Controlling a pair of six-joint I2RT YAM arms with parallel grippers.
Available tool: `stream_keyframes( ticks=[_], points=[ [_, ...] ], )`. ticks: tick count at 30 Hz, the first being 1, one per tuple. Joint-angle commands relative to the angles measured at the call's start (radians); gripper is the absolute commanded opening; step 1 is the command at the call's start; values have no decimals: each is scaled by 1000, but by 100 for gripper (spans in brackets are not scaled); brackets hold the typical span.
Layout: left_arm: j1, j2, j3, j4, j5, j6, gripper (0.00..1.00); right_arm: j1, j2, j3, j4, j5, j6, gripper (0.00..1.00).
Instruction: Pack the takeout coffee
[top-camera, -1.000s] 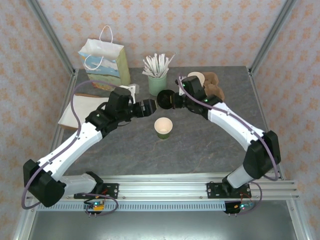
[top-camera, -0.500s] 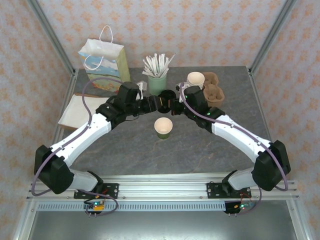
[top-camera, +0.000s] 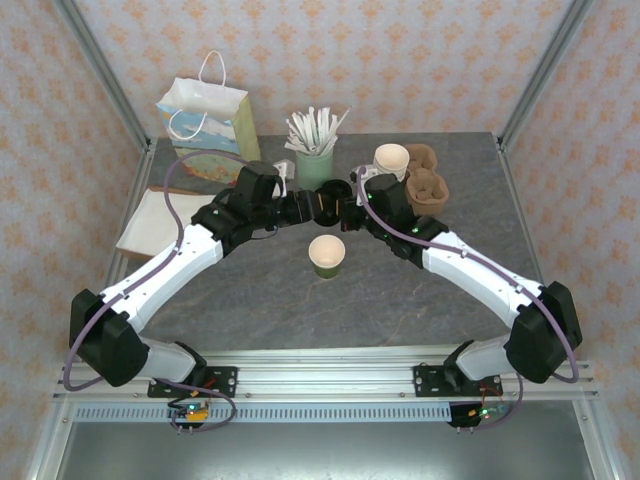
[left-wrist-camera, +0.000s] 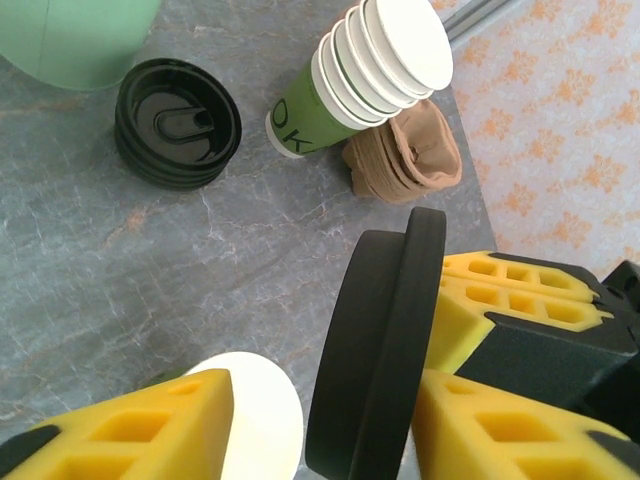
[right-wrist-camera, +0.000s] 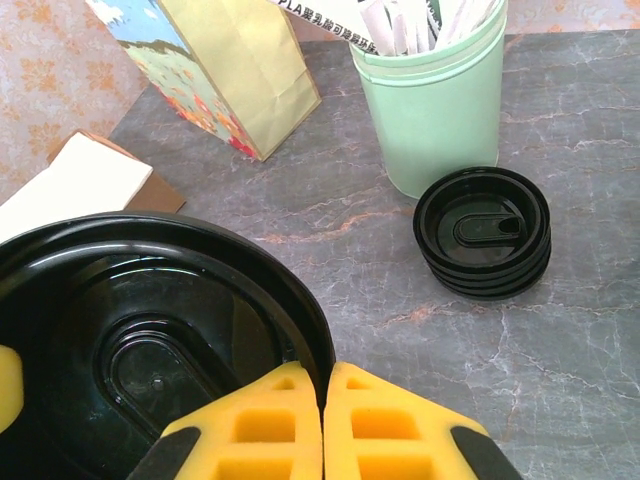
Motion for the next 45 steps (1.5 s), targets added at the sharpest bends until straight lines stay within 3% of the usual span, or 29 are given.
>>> stream_keyframes(
  ticks=[1,4,8,13,17,23,29,35,45],
  points=[
    [-2,-45,14,-14,-6,36,61,2,-17,39,-33,30,-13,7],
    [9,-106,-10,8,36,73,67,-46,-18,90,-93,-66,14,7],
    [69,-222,-105,124,152,103,73,-153,-39,156,-109,-313,161,6],
    [199,-298,-176,355,351,12,83,-154,-49,250,-54,-505,386,6],
    [205,-291,-111,422,421,-31,85,-127,-62,272,33,-532,523,6],
    [216,-237,-53,633,510,-213,88,-119,-54,280,155,-566,694,6],
    [216,-192,5,694,558,-264,93,-121,-30,306,167,-618,719,6],
    [216,-126,36,784,576,-405,97,-122,1,324,183,-694,701,6],
    [214,-88,-5,880,571,-548,99,-122,31,305,297,-724,774,5]
  ],
)
